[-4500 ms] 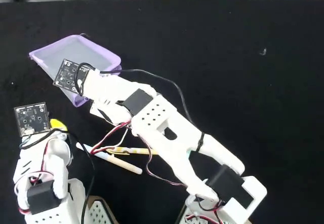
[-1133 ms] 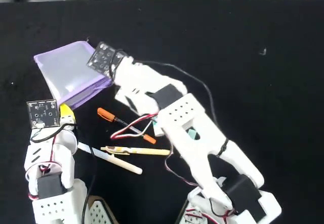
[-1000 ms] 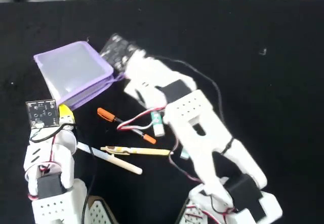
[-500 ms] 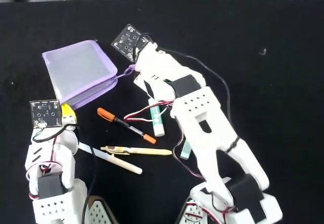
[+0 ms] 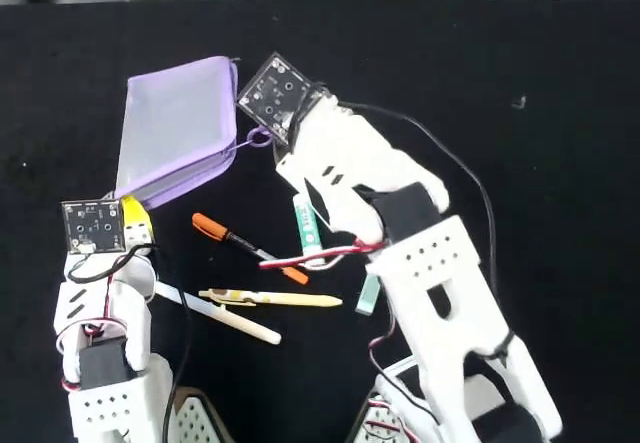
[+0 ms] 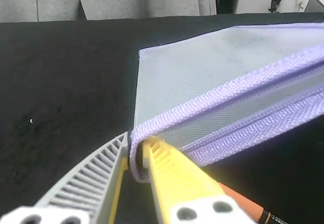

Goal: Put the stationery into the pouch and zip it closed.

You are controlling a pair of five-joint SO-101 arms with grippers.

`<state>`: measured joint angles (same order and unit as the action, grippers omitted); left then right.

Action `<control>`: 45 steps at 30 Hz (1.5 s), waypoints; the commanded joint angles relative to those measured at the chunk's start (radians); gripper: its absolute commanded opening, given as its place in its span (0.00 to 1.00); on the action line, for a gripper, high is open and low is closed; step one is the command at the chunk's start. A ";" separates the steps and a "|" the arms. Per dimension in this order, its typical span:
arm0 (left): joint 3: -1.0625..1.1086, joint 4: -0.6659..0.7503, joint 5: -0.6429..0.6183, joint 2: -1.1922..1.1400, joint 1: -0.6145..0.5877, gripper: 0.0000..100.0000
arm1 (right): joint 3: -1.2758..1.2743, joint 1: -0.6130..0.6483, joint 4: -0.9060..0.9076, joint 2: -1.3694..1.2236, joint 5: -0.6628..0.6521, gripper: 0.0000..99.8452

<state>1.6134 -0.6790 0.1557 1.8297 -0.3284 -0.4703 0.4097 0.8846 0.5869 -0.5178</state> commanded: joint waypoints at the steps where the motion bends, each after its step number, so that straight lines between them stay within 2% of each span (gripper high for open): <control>1: -0.002 0.006 0.006 -0.005 0.022 0.03 | 0.021 -0.077 -0.005 0.082 -0.003 0.01; 6: -0.001 0.006 0.012 -0.005 0.077 0.04 | 0.019 -0.077 -0.005 0.082 -0.003 0.01; 9: -0.004 0.006 0.006 -0.005 0.079 0.12 | 0.018 -0.077 -0.005 0.082 -0.003 0.01; 13: 0.008 0.008 0.006 -0.005 0.137 0.23 | 0.016 -0.077 -0.005 0.082 -0.003 0.01; 18: 0.024 0.041 0.006 -0.005 0.174 0.23 | 0.016 -0.077 -0.003 0.082 -0.003 0.01; 22: 0.090 0.192 0.006 -0.011 0.177 0.23 | 0.016 -0.077 -0.002 0.082 -0.003 0.01; 28: 0.085 0.230 -0.038 -0.014 0.216 0.23 | 0.016 -0.077 0.000 0.082 -0.003 0.01; 31: 0.085 0.236 -0.037 -0.009 0.246 0.21 | 0.013 -0.077 0.003 0.082 -0.002 0.01; 37: 0.085 0.249 -0.029 -0.008 0.288 0.02 | -0.002 -0.040 0.018 0.087 0.000 0.01; 39: 0.085 0.272 -0.034 -0.008 0.283 0.05 | -0.001 -0.015 0.040 0.087 -0.002 0.01; 45: 0.085 0.339 -0.035 -0.009 0.291 0.03 | -0.001 0.005 0.051 0.088 -0.002 0.01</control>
<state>1.6763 -0.3828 0.1281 1.8174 -0.0522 -0.4810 0.3989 0.9321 0.6268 -0.5178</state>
